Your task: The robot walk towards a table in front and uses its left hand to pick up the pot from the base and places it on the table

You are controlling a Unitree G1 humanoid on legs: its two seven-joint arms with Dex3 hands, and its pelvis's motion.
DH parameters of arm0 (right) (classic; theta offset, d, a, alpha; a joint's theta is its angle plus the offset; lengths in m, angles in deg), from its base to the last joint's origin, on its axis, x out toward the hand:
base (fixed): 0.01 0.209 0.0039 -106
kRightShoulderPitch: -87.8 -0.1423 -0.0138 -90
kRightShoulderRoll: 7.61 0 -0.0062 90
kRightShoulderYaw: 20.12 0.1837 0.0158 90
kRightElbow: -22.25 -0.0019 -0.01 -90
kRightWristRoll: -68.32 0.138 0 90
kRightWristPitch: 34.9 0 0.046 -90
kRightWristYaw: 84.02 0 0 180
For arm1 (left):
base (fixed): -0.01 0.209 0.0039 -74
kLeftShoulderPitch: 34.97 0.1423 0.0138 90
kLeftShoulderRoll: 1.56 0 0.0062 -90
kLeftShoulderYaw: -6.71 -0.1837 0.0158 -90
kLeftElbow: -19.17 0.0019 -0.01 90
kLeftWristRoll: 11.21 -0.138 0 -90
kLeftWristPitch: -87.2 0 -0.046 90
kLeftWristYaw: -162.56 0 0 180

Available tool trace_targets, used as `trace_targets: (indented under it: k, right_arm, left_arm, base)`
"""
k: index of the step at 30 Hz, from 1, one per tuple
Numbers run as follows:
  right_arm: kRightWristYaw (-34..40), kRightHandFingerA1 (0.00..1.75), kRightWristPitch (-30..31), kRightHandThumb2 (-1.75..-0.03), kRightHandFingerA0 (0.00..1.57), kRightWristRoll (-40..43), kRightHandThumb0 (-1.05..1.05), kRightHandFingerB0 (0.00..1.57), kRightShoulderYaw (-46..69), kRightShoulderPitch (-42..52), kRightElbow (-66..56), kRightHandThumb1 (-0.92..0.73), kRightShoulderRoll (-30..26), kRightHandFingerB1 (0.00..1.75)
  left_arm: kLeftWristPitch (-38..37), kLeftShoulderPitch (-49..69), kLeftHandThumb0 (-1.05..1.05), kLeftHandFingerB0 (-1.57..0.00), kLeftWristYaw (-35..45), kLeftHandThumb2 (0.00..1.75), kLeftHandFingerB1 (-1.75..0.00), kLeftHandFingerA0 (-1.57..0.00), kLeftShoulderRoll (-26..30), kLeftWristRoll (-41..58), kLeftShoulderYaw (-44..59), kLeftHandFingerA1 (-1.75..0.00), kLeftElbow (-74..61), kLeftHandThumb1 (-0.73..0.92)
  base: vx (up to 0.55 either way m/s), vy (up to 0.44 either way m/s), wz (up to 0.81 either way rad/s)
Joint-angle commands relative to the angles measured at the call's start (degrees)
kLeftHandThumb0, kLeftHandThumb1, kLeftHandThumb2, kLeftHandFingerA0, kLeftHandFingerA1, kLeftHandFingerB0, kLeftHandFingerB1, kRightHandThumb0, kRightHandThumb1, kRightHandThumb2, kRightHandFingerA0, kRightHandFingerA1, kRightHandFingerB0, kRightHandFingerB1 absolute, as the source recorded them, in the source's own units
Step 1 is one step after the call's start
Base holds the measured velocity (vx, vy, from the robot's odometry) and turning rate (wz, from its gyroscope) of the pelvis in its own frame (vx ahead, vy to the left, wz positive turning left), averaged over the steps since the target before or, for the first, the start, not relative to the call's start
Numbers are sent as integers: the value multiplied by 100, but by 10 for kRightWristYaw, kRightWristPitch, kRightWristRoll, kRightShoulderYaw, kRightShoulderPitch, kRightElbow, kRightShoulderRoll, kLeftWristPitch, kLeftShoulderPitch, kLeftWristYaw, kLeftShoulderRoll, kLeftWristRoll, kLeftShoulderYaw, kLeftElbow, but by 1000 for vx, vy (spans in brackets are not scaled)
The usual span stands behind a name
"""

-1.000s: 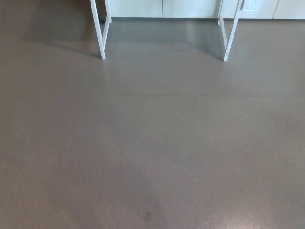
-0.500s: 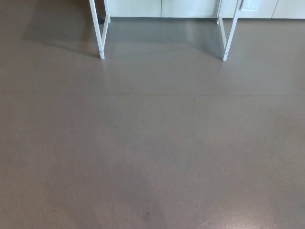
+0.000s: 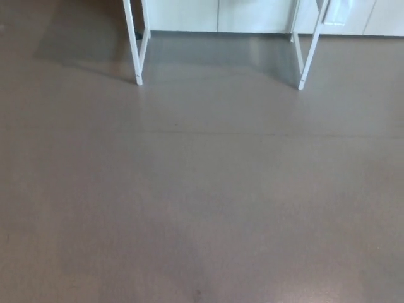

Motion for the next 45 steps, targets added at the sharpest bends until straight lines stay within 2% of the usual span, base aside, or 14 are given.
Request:
trace_targets:
  k: [1,10,11,12,13,21,22,23,24,25,36,37,43,45]
  right_arm:
    - [2,56,-7,-75,66,-1,-47,40,-1,0,-2,-44,-3,46]
    - [-7,56,-14,-76,65,1,-48,39,-1,13,-2,-44,-8,47]
    - [-7,56,-14,-76,65,1,-49,40,-1,15,-3,-44,-9,47]
    - [-5,56,-12,-76,65,0,-49,40,-1,16,-4,-44,-9,47]
    - [-4,56,-9,-75,66,-1,-48,41,-1,16,-4,-43,-8,47]
    - [0,44,-20,-57,74,-1,-39,47,-2,23,3,-51,-6,36]
    - [0,45,-22,-57,74,-2,-41,47,-4,24,4,-51,-7,36]
    - [0,45,-24,-57,74,-3,-41,47,-4,25,5,-51,-7,36]
    - [-1,44,-25,-57,72,-3,-43,47,-6,26,7,-51,-8,36]
    - [-2,44,-24,-57,72,-3,-43,47,-6,26,7,-51,-8,36]
    - [-1,44,-28,-57,73,-3,-43,47,-9,19,17,-51,-9,36]
    - [1,44,-26,-57,73,-5,-43,47,-10,19,16,-52,-10,36]
    - [3,44,-26,-57,73,-6,-42,47,-13,14,20,-52,-11,35]
    - [1,56,-27,-76,66,-5,-48,41,-14,14,22,-43,-11,47]
  left_arm:
    - [-41,-13,-2,-27,-11,57,-30,-40,17,-13,-3,-36,17,56]
    - [-52,8,-1,-27,-12,56,-30,-40,19,-13,-12,-35,5,56]
    - [-55,10,-1,-13,-12,87,-49,-29,18,-13,-12,-56,6,40]
    - [-56,12,-1,-13,-12,87,-49,-29,18,-13,-13,-56,7,40]
    - [-62,13,-4,-27,-10,56,-30,-41,19,-11,-12,-36,11,54]
    - [-90,9,-3,-14,-17,86,-49,-31,23,-16,-18,-57,48,39]
    - [-88,13,-3,-27,-18,56,-31,-42,23,-17,-19,-36,41,54]
    - [-86,16,-3,-27,-20,56,-31,-42,22,-18,-20,-36,37,54]
    - [-84,21,-3,-14,-21,86,-49,-30,23,-19,-21,-56,30,39]
    - [-83,23,-3,-14,-21,86,-49,-30,24,-20,-22,-56,29,39]
    - [-81,14,-4,-14,-25,85,-49,-34,26,-18,-24,-58,41,38]
    - [-85,13,-5,-27,-25,56,-31,-46,27,-20,-26,-37,44,53]
    - [-84,17,-6,-28,-30,55,-31,-47,30,-24,-31,-37,35,52]
    - [-90,10,-5,-27,-24,55,-31,-46,31,-21,-30,-37,50,53]
  base:
    - [345,519,-44]
    - [186,153,0]
    - [216,-60,9]
    - [219,-101,12]
    - [220,-136,11]
    - [204,-289,16]
    - [217,-127,4]
    - [213,-97,-3]
    - [250,-47,-6]
    - [231,-25,-13]
    - [266,166,-12]
    - [272,206,13]
    - [239,67,8]
    - [236,-59,7]
